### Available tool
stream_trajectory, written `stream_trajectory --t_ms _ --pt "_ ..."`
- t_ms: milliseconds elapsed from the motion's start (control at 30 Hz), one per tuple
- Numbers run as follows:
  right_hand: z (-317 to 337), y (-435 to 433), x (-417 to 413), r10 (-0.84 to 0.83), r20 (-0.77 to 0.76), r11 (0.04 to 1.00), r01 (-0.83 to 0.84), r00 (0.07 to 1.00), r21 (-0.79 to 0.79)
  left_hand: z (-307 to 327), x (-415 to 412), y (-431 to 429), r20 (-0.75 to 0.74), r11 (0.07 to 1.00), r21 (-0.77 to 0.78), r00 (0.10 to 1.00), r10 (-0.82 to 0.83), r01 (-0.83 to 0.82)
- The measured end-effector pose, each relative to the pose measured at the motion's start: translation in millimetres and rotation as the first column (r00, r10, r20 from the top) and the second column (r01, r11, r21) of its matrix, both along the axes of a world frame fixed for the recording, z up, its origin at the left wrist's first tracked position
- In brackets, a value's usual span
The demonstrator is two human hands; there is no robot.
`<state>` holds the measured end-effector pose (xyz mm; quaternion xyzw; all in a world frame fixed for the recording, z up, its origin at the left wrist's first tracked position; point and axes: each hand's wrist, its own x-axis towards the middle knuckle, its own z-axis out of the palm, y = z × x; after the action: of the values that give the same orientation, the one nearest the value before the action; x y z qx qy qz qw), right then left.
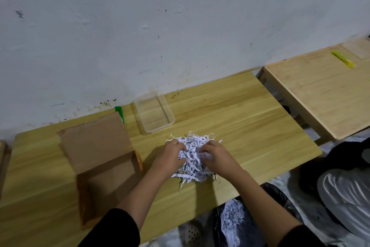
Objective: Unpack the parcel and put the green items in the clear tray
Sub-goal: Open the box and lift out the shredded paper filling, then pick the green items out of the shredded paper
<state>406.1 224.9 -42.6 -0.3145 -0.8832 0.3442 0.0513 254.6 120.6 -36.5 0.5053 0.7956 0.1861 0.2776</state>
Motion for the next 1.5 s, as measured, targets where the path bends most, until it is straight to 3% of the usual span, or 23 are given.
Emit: stream_trajectory --t_ms 133,333,533,633,733,867,967,1100,1167,1300,1500 --pt "1 1 10 -0.129 -0.004 0.991 0.129 0.992 0.018 -3 3 -9 0.113 0.993 0.091 0.991 0.065 -0.076" --pt "33 -2 3 -0.137 -0.116 0.985 0.148 0.984 0.092 16 -8 -22 0.2 0.958 0.243 0.974 0.107 -0.155" --pt "50 -39 -41 -0.03 -0.199 0.995 0.049 0.98 0.088 42 -40 -52 0.11 0.964 0.244 0.991 0.081 -0.106" --pt "44 -68 -67 0.038 -0.191 0.999 -0.032 0.981 0.038 45 -60 -84 0.042 0.926 0.311 0.977 0.211 -0.213" --pt "31 -100 -93 0.165 -0.143 0.986 -0.166 0.976 0.003 34 -80 -129 0.013 0.8 0.393 0.873 0.488 -0.453" --pt "18 -134 -120 0.337 -0.003 0.941 -0.336 0.942 -0.046 6 -101 -183 0.048 0.597 0.376 0.658 0.751 -0.709" --pt "12 -145 -132 0.387 0.158 0.921 -0.39 0.909 -0.012 -11 -106 -196 0.104 0.575 0.249 0.611 0.785 -0.78" --pt "4 -159 -152 0.386 0.477 0.88 -0.47 0.79 0.067 -28 -105 -201 0.358 0.573 0.113 0.572 0.739 -0.812" --pt "0 -163 -160 0.357 0.561 0.875 -0.477 0.747 0.079 -31 -104 -203 0.461 0.548 0.088 0.522 0.718 -0.832" --pt "-9 -170 -167 0.336 0.578 0.888 -0.455 0.743 0.068 -32 -105 -207 0.504 0.537 0.092 0.504 0.701 -0.839" --pt "-24 -174 -168 0.267 0.391 0.96 -0.279 0.881 -0.027 -34 -105 -206 0.537 0.5 0.107 0.473 0.699 -0.86"
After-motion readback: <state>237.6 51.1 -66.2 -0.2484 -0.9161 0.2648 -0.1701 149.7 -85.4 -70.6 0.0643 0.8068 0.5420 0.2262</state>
